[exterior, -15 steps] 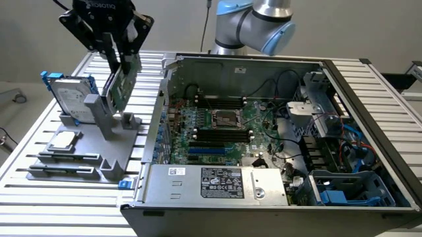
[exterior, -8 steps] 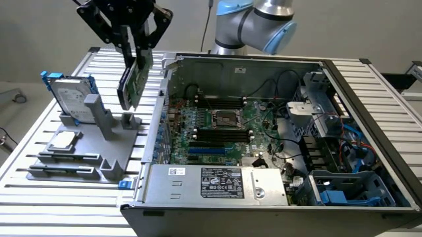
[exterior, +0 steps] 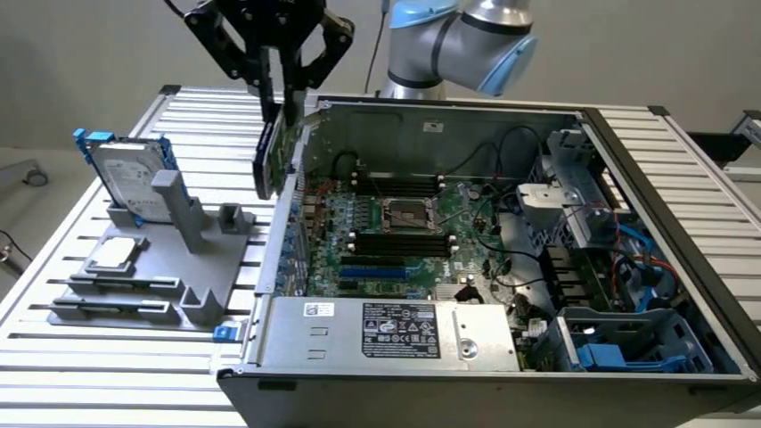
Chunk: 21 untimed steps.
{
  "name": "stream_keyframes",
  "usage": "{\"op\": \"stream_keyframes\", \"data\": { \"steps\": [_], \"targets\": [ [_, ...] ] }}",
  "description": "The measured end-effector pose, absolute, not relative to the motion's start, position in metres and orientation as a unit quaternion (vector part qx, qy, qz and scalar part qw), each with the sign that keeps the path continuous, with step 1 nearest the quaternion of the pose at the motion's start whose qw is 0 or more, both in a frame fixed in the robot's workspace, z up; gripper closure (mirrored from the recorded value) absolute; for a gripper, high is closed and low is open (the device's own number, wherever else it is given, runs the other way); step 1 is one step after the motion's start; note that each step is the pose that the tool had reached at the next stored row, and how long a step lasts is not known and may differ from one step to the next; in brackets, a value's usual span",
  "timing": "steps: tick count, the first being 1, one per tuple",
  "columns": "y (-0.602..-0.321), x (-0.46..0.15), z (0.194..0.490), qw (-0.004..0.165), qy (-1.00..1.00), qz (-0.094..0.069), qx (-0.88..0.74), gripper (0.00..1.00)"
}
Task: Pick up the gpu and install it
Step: 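Pick up the gpu and move the gpu toward the slot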
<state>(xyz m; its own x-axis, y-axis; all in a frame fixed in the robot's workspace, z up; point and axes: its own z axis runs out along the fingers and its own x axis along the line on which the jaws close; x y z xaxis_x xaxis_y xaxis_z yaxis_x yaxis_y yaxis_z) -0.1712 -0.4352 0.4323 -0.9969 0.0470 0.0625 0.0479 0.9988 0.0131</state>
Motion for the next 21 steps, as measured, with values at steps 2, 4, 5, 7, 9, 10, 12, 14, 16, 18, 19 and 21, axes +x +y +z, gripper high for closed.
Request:
{"op": "stream_keyframes", "data": {
  "steps": [2,4,5,7,9,10,12,14,16,18,19,21],
  "targets": [
    [-0.435,-0.162,0.432,0.032,-0.999,-0.007,-0.024,0.74],
    [-0.435,-0.153,0.431,0.033,-0.999,-0.007,-0.024,0.74],
    [-0.435,-0.148,0.43,0.033,-0.999,-0.007,-0.024,0.74],
    [-0.434,-0.139,0.428,0.034,-0.999,-0.007,-0.024,0.74],
    [-0.433,-0.13,0.425,0.034,-0.999,-0.007,-0.024,0.74],
    [-0.432,-0.126,0.424,0.034,-0.999,-0.007,-0.024,0.74],
    [-0.43,-0.117,0.42,0.034,-0.999,-0.007,-0.024,0.74],
    [-0.427,-0.108,0.416,0.034,-0.999,-0.007,-0.024,0.74],
    [-0.425,-0.099,0.413,0.034,-0.999,-0.007,-0.024,0.74],
    [-0.422,-0.09,0.409,0.034,-0.999,-0.007,-0.024,0.74],
    [-0.421,-0.086,0.407,0.034,-0.999,-0.007,-0.024,0.74],
    [-0.418,-0.078,0.404,0.034,-0.999,-0.007,-0.024,0.74]
  ]
}}
